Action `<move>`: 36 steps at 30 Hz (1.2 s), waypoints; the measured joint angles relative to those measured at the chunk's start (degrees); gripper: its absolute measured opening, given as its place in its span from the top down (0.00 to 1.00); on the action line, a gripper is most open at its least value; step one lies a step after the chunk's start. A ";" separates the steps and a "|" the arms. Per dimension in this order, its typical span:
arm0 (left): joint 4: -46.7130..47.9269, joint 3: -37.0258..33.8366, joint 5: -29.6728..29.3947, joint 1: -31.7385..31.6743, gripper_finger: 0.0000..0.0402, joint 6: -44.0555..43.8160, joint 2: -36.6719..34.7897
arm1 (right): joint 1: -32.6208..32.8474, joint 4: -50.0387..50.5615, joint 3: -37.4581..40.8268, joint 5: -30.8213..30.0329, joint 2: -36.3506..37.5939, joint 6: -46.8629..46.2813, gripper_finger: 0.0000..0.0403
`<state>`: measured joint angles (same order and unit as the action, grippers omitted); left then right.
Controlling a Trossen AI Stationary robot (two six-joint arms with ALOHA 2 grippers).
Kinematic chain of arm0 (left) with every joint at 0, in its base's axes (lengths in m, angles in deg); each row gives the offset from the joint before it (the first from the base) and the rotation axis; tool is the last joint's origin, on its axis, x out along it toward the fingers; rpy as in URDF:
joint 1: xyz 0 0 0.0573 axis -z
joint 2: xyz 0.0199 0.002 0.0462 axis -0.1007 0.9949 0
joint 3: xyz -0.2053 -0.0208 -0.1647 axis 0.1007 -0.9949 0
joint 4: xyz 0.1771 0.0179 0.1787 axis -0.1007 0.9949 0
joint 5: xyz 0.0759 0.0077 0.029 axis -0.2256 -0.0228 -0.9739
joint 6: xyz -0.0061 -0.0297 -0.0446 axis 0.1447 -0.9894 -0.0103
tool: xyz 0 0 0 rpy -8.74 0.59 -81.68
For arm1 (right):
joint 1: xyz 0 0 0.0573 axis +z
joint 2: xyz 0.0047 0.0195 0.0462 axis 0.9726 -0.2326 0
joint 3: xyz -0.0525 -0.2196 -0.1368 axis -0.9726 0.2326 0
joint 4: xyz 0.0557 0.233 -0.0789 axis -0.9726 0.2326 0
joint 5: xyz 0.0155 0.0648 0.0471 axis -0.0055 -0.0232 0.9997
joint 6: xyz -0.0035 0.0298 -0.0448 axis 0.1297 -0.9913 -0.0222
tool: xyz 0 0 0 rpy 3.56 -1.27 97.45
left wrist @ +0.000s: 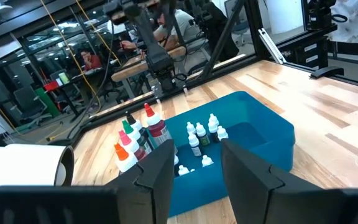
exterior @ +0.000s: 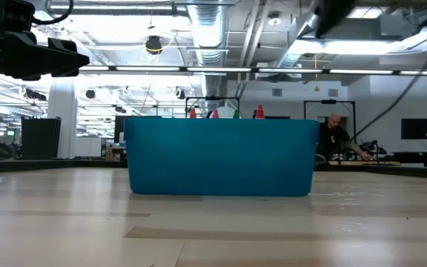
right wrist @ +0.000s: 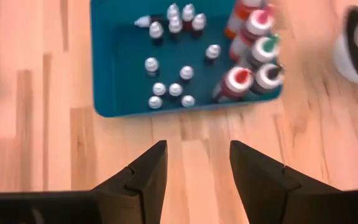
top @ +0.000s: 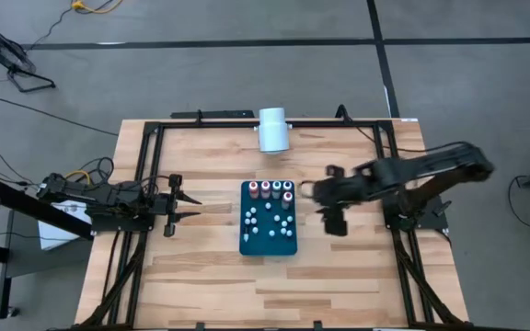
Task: Pick & Place food coloring
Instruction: Return to Home Position
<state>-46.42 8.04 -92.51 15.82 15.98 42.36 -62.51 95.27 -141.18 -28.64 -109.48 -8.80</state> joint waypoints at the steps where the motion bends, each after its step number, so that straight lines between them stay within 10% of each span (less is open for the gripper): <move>1: 0.00 0.00 0.00 -0.01 0.69 0.00 -0.01 | 0.02 -2.20 3.69 -0.81 3.27 -0.96 0.60; 15: 0.00 0.00 0.00 -0.01 0.69 0.04 0.01 | 1.06 -50.17 55.85 3.18 45.57 0.82 0.60; 36: 0.00 0.00 0.00 -0.01 0.69 0.06 0.01 | 5.48 -71.86 76.80 14.17 68.94 11.21 0.59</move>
<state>-46.42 8.04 -92.52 15.81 16.04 42.37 -57.03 23.41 -64.37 -14.47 -40.54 2.41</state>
